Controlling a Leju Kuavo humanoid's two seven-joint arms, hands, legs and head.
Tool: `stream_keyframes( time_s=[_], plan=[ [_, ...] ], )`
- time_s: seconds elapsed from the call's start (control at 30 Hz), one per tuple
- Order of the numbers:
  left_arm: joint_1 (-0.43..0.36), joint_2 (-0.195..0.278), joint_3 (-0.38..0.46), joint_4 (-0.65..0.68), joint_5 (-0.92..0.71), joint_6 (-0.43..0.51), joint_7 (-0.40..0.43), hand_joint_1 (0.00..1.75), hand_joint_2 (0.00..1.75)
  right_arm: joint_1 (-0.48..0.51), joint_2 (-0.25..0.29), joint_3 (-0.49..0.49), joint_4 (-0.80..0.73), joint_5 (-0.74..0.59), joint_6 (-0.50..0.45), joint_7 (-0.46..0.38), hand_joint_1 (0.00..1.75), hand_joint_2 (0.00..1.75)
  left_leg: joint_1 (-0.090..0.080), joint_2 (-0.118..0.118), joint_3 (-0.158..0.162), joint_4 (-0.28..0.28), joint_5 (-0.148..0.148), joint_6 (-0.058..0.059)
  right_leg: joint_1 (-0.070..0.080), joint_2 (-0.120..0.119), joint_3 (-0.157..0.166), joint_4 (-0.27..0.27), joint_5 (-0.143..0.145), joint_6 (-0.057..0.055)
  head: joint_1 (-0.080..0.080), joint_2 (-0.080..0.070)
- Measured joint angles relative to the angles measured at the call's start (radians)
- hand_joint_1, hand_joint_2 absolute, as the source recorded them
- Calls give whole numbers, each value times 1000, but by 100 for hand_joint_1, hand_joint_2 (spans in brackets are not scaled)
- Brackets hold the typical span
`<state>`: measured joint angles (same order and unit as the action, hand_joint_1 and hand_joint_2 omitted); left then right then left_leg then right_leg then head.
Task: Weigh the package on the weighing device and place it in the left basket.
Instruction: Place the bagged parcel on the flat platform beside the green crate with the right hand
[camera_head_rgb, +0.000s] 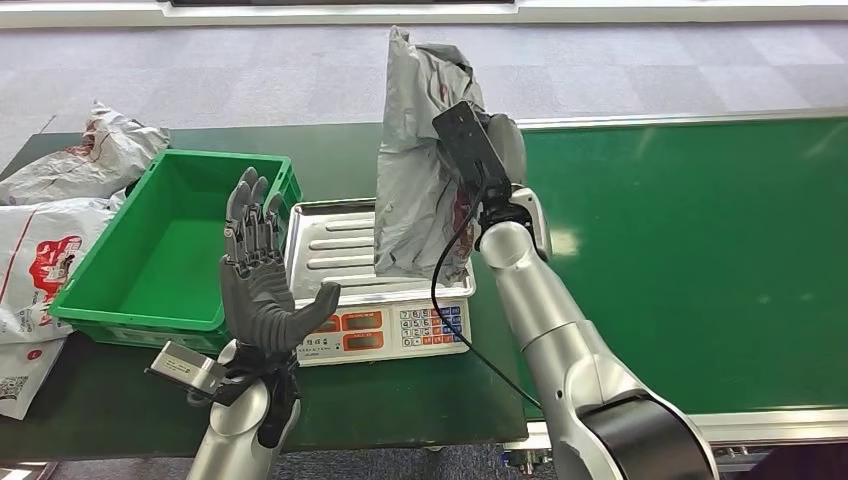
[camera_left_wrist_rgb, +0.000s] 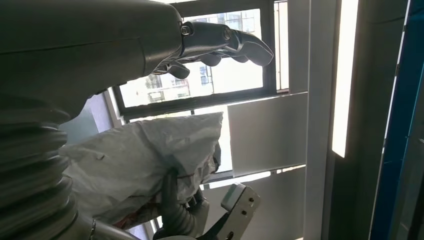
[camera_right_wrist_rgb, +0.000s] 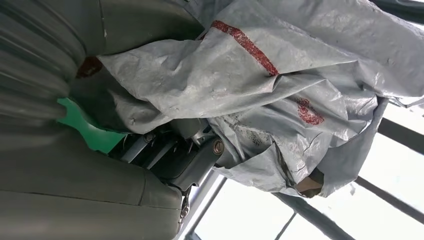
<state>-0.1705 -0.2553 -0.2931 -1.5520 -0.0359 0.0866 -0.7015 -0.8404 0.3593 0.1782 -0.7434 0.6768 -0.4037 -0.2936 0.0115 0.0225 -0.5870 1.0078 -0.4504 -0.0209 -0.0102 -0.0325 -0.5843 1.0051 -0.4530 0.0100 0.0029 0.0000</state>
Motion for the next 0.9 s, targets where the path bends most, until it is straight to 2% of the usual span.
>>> stream_keyframes(
  time_s=[0.13,0.27,0.4,0.47,0.6,0.7,0.9],
  plan=[
    [4,4,-2,4,0,-2,0,0,175,-26,4,36,94,-42,43,14,175,175,0,1,0,0,0,0,0,0,-1,0,0,0,0,0],
    [5,8,-7,12,0,-23,0,0,175,-36,4,105,172,-67,206,-19,175,175,0,0,0,0,0,0,0,0,-1,0,0,0,0,0],
    [-7,8,-7,33,2,-44,0,0,175,-35,7,191,226,-78,344,-88,0,175,0,0,-1,0,0,0,0,0,-1,0,0,0,0,0],
    [-10,8,-7,43,0,-44,0,0,175,-34,8,231,243,-84,341,-74,0,175,0,0,-1,0,0,0,0,0,-1,0,0,0,0,0],
    [-10,8,-7,51,-4,-42,0,0,175,-32,8,292,263,-94,291,-42,0,0,0,1,-1,0,0,0,0,1,-2,0,0,0,0,0],
    [-9,9,-7,53,-6,-39,0,0,175,-32,8,308,274,-104,245,-33,0,0,0,0,-1,0,0,0,0,0,-2,0,1,0,0,0],
    [7,9,-7,48,-19,-26,0,0,175,-34,4,307,278,-109,-2,4,0,0,0,1,-1,0,0,0,0,1,-2,0,1,0,0,0]
  ],
)
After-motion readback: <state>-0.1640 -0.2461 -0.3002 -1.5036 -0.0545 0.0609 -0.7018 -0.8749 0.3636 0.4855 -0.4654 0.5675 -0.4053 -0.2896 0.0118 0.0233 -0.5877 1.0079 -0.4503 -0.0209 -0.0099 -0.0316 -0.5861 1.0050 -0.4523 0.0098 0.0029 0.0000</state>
